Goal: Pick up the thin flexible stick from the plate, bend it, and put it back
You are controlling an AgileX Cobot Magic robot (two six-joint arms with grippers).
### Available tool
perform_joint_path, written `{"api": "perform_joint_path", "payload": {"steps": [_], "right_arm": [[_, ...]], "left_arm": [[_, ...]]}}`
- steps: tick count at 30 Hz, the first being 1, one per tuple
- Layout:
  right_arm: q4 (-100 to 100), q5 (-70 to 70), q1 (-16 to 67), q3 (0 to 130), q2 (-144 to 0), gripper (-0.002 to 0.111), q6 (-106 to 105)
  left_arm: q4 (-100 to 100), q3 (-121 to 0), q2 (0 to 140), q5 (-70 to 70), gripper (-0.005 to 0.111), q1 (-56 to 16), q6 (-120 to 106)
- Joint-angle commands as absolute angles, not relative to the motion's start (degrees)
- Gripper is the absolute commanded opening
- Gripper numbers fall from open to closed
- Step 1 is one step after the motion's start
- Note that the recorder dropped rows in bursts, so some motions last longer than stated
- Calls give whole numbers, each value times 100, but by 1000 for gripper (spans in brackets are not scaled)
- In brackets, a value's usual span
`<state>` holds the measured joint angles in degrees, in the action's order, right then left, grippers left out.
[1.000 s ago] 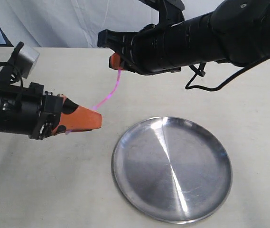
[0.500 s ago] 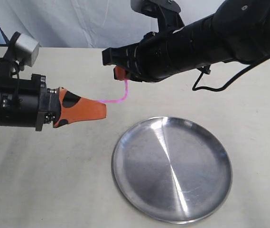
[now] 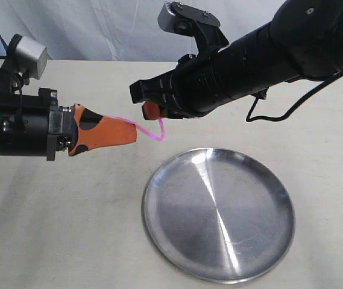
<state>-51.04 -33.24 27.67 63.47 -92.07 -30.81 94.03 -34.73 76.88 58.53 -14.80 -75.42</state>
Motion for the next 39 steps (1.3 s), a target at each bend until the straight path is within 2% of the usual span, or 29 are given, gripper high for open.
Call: {"api": "perform_joint_path", "payload": {"steps": [1,30,39], "right_arm": [[-5207,-3757,2805,6371,-9159,0,-3150],[-5591,-4814,2805,6371,-9159,0,-3973],[-5745,-5141,2805,6371,-9159,0,-4872]], "left_arm": [[9789,-3496,7689,5491,0,-1455,-7564],[9801,-3496,7689,4950,0,-1455,-7430],[9801,-3496,7689,4822,0,-1455,-7234]]}}
